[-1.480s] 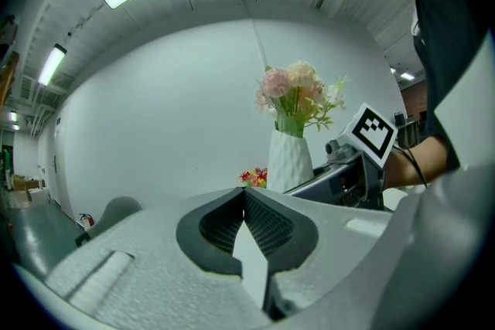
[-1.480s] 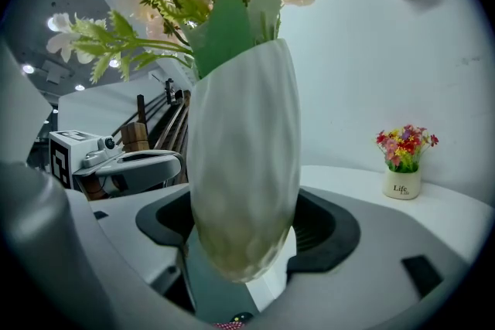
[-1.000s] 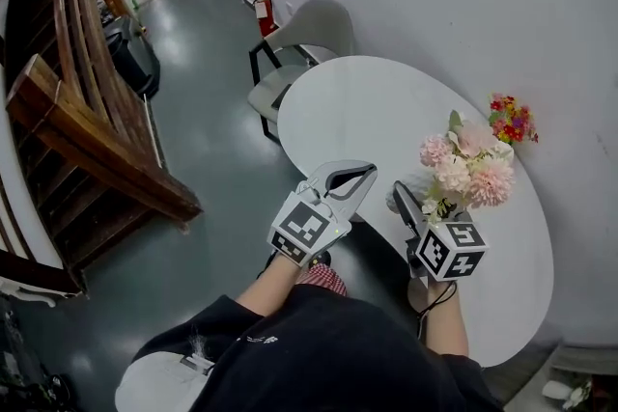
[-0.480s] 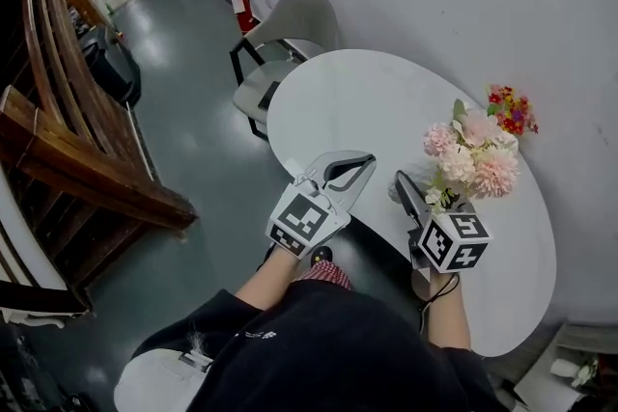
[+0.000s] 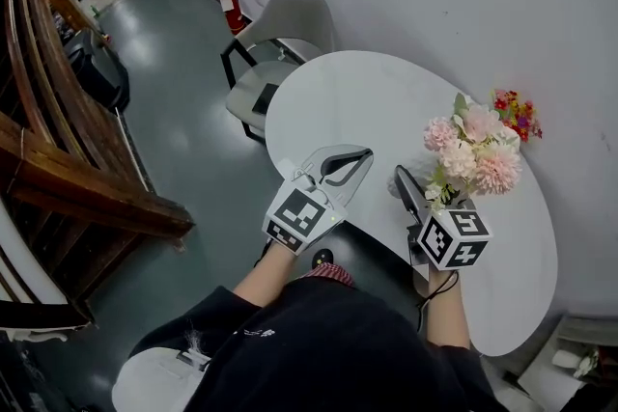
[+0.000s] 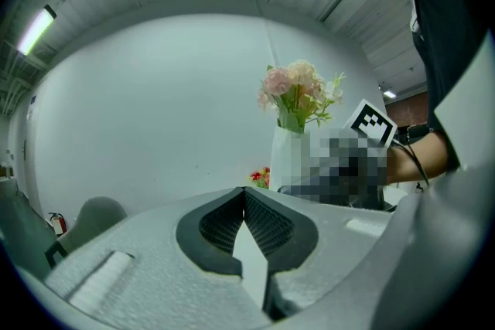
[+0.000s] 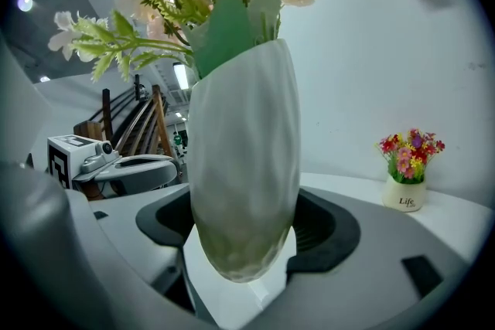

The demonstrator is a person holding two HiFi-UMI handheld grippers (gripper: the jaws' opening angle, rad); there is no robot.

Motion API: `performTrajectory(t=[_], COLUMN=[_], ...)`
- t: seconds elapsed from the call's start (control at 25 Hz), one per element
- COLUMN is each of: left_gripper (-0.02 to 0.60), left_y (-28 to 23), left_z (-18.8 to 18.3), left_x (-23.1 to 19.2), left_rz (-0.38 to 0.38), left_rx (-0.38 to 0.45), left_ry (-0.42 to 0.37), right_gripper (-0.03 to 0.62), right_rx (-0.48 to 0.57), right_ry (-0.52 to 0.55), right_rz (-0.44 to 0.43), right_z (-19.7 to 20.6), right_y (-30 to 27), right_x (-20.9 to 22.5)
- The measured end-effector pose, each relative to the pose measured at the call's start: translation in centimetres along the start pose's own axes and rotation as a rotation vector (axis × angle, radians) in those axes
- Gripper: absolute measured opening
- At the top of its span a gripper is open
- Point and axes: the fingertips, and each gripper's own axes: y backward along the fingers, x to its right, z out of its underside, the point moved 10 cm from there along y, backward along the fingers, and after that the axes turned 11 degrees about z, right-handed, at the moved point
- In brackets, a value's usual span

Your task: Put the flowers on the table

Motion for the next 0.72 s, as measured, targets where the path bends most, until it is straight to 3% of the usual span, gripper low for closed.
performTrajectory(t=[0.48, 0.72], left_gripper=[0.005, 0.005], left_y=[1.0, 0.7], left_z=[1.0, 1.2], left_x=[-4.1, -3.6], left_rz=[0.044, 0.049], left_rx=[0.022, 0.02], left_ry=[0.01, 0.018], right_gripper=[0.367, 0.367], right_rx=[0.009, 0.005], right_ry=[0.0, 0.0], right_rz=[0.056, 0.066], right_z=[-0.9, -0.7], right_y=[-2.9, -2.2], right_x=[-2.2, -1.8])
